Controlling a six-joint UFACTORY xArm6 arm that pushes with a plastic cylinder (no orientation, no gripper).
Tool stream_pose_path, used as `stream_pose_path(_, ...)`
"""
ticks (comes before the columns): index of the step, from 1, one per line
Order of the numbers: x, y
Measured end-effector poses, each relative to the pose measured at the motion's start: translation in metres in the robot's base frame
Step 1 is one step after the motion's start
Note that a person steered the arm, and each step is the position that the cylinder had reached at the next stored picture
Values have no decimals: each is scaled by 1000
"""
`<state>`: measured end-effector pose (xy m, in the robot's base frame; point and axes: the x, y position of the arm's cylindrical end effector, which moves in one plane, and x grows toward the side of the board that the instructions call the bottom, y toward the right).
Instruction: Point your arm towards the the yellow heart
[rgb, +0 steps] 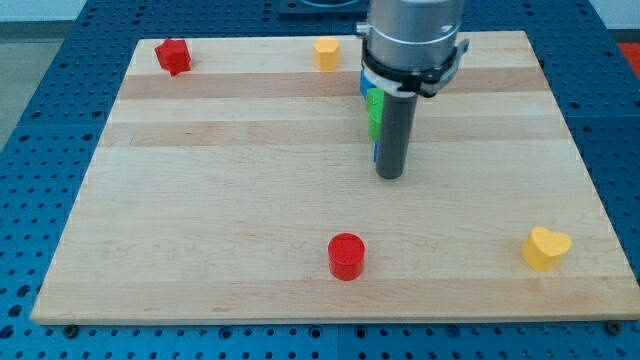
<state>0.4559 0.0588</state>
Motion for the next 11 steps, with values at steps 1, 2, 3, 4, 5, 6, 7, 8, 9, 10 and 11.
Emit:
stream_pose_path(1,12,-13)
stream_pose_path(2,19,0)
stream_pose_path(3,19,54)
stream_pose_path(4,19,106)
stream_pose_path(5,25,143)
stream_pose_path(6,39,162)
stream_pose_path(7,50,180)
stream_pose_path(8,66,194)
stream_pose_path(9,83,197)
stream_pose_path(10,101,197)
stream_pose_path(11,113,196)
